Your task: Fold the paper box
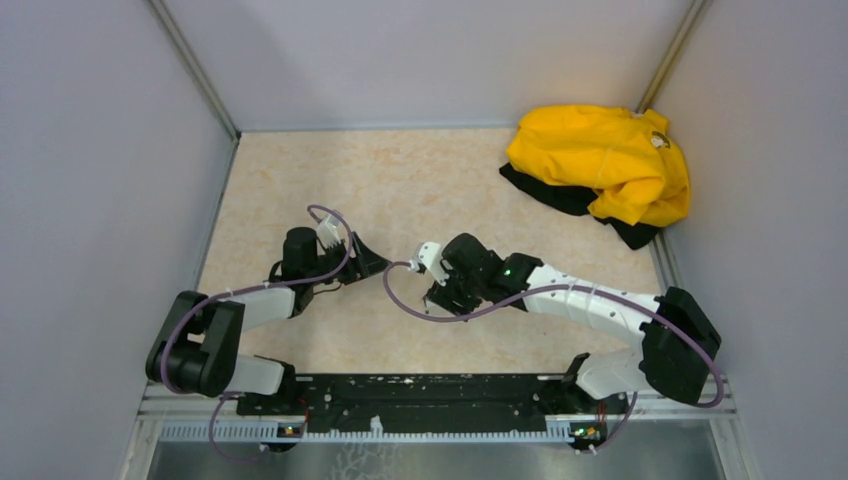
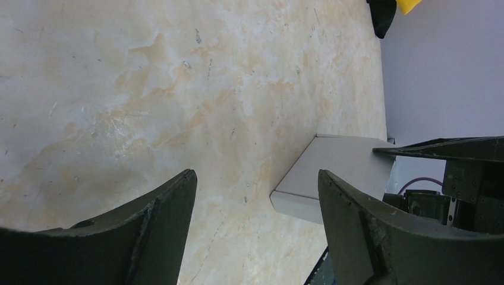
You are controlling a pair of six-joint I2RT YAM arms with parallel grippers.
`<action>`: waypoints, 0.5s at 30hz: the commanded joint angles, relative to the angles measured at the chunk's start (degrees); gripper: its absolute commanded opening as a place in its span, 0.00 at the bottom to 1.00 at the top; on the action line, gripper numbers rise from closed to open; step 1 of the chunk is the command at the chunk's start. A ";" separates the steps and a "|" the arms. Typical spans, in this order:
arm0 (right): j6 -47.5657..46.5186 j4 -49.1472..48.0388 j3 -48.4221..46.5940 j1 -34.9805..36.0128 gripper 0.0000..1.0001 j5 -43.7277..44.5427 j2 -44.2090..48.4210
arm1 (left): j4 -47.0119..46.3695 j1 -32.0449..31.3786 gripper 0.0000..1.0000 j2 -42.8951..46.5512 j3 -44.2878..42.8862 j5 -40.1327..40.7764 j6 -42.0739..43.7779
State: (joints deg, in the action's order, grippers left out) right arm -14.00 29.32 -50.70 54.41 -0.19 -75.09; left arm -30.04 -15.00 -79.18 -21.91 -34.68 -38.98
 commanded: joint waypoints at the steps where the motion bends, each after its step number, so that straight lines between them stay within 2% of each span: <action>1: -0.55 -0.73 -1.44 -0.77 0.62 3.47 0.52 | -2.52 0.41 0.80 0.04 -0.59 -1.34 0.21; 15: -0.17 -0.38 -0.11 -1.55 0.49 3.70 -0.96 | -3.53 0.41 0.80 -0.93 -0.50 -1.73 -0.48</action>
State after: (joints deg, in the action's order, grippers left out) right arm -13.98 29.74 -50.68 53.21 3.42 -75.29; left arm -31.24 -15.00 -79.83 -21.91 -35.22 -39.40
